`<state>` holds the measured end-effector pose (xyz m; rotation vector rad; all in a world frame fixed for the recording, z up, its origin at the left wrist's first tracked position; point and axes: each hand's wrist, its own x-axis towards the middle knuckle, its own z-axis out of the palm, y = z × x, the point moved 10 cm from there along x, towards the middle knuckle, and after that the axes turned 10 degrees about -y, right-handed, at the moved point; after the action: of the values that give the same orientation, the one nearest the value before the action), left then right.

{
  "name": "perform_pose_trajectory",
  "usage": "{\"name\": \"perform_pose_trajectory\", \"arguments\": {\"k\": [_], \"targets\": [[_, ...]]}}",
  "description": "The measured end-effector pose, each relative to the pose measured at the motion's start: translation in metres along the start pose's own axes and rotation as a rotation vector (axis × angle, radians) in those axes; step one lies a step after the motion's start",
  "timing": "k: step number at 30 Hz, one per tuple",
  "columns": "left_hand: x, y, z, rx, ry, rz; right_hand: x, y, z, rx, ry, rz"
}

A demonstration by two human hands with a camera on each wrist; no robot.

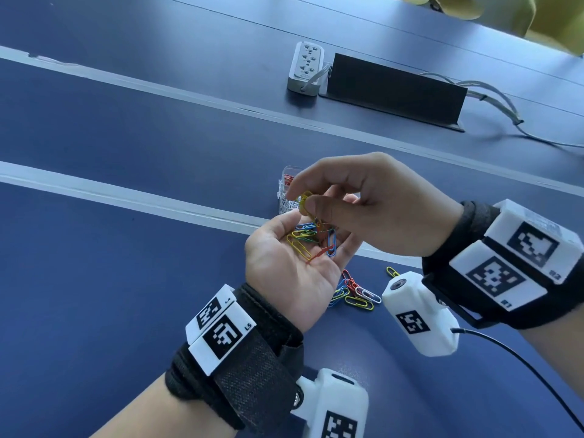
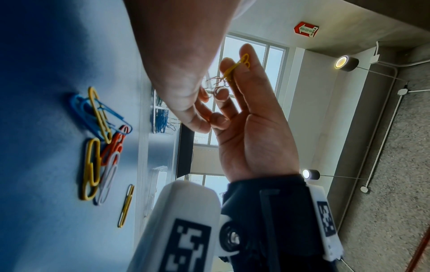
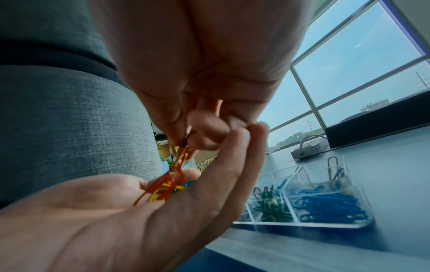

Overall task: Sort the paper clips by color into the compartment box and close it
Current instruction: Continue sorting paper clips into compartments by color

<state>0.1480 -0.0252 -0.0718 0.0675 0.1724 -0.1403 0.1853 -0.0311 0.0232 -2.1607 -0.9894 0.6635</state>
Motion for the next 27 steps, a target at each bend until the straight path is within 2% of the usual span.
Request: {"name": "perform_pose_trajectory", "arguments": {"k": [3, 10, 16, 27], "targets": [[-0.001, 0.000, 0.001, 0.010, 0.007, -0.005, -0.001, 0.002, -0.005, 0.056, 0.054, 0.007], [0.000, -0.001, 0.001, 0.027, -0.023, -0.025, -0.003, 0.004, -0.009, 0.142, 0.072, 0.028], [-0.001, -0.008, 0.001, 0.110, -0.011, -0.083, -0.005, 0.011, -0.020, 0.246, 0.176, 0.026], [-0.005, -0.012, 0.010, 0.155, -0.053, -0.133, -0.006, 0.016, -0.022, 0.388, 0.173, 0.030]]}}
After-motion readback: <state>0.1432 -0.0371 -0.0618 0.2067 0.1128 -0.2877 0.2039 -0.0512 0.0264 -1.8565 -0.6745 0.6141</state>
